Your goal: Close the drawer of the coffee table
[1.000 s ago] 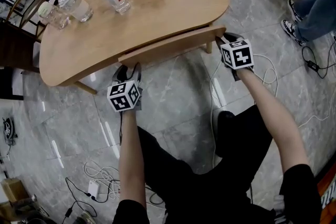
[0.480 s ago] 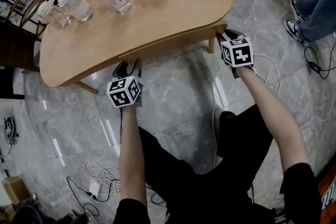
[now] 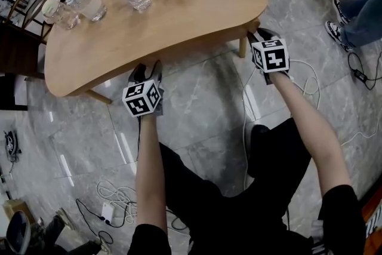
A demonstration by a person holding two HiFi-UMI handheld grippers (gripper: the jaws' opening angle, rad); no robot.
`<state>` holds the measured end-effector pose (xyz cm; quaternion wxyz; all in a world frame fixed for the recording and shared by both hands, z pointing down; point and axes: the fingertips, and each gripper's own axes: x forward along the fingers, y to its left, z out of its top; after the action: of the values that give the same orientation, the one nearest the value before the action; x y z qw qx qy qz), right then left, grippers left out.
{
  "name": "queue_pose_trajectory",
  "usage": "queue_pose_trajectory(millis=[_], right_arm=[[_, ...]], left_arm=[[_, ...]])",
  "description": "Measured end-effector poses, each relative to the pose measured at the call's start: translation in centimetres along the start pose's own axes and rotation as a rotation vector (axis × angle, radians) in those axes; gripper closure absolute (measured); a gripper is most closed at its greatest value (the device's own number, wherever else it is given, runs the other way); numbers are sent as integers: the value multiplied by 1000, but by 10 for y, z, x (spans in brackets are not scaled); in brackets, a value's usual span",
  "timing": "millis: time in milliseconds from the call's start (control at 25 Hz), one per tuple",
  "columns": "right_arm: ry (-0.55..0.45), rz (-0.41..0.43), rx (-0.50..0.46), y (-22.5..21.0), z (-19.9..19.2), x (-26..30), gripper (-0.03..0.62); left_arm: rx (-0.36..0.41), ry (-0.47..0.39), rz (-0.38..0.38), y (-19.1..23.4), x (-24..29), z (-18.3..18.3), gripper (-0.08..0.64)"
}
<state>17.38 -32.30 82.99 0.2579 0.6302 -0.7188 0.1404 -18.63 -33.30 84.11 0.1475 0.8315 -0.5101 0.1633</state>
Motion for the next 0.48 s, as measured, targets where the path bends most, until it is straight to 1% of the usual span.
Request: queue_pose_trajectory(millis=[200,360,480], right_arm=[[13,-23,-30,1,-1,-1,460],[11,-28,-11,-1,-1,-3,461],[38,-22,-20,1,-9,-1,462]], left_arm=[[-28,-17,-4,1,0,-2,337],[-57,-46,17,1,-2,-4,328],[-80,-68,34,1,-3,-8,328]])
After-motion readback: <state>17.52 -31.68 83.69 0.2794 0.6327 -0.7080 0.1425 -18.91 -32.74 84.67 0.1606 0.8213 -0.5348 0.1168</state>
